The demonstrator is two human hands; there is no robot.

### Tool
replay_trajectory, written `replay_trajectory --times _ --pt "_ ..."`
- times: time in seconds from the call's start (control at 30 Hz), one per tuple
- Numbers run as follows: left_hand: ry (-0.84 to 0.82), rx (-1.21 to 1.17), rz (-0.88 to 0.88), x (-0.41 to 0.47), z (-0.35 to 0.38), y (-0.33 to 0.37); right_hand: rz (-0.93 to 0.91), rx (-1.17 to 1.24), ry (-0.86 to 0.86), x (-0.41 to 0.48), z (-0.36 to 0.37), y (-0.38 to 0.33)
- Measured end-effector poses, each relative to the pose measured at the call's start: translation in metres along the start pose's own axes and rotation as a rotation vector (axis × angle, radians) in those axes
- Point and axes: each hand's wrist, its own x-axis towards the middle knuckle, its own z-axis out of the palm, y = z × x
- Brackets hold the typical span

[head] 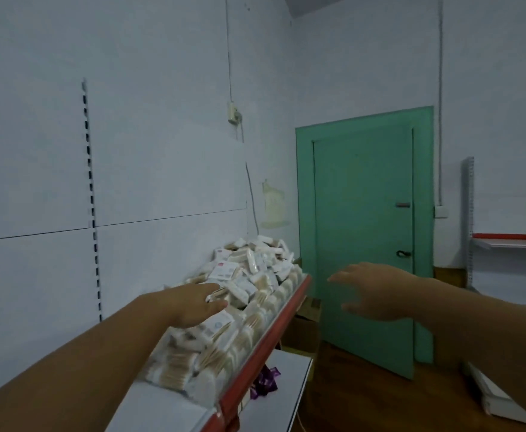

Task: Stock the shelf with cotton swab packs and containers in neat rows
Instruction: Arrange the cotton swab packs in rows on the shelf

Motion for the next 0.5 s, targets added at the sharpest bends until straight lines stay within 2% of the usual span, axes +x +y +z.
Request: replay_trajectory --times 0.1,0.2,0.3,0.4,0.5 --pt "0.026 -0.004 -0.093 0.06 -0.007 0.001 -0.06 0.099 0.08 0.055 0.02 0.037" --pt "0.103 -0.024 -0.22 0.109 -0.017 -0.005 -0.19 0.139 0.077 0.111 0.046 0.063" --pt "0.214 -0.174 -0.305 0.142 -0.014 -0.015 -0.248 0.203 0.091 0.176 0.067 0.076" --pt "0.2 -0.163 -0.365 0.169 -0.006 -0.027 -0.313 0.212 0.079 0.239 0.083 0.071" --pt "0.164 -0.155 -0.336 0.196 -0.007 -0.039 -0.419 0.274 0.173 0.302 0.095 0.054"
